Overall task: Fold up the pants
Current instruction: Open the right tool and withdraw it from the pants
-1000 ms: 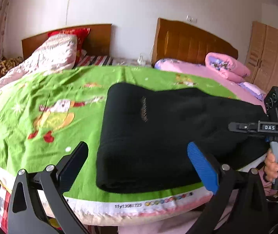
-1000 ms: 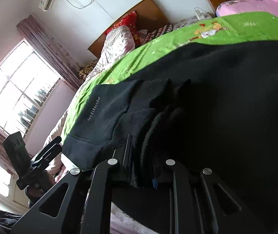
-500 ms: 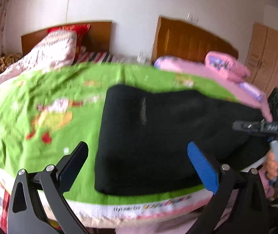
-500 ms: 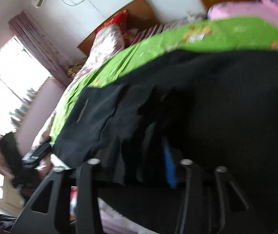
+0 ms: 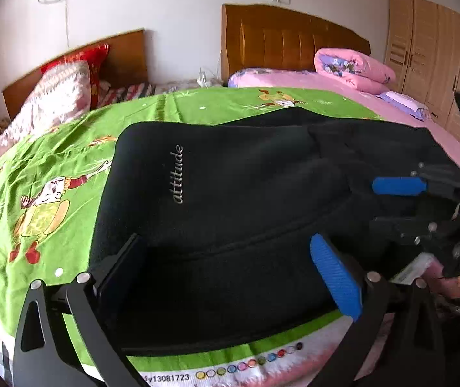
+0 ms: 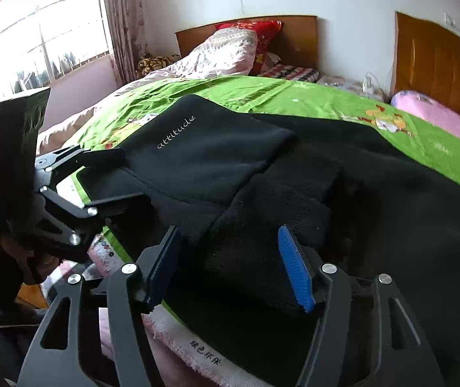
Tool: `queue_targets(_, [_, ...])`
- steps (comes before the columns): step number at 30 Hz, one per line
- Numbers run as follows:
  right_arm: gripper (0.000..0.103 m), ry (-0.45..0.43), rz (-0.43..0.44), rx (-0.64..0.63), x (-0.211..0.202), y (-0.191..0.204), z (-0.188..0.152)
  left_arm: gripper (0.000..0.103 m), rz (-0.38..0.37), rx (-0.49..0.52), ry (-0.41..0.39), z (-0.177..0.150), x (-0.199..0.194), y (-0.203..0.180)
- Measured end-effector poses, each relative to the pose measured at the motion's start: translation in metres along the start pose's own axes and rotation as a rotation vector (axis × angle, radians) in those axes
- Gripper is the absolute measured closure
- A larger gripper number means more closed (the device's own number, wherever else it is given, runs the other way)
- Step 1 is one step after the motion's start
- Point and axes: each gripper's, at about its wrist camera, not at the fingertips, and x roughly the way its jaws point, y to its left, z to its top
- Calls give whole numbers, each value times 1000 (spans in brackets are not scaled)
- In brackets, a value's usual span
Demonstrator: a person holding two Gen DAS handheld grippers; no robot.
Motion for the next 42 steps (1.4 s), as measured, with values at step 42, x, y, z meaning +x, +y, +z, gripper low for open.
queue_targets(42, [11, 57, 115, 8, 16, -8, 7, 1, 27, -262, 122, 118, 122, 83])
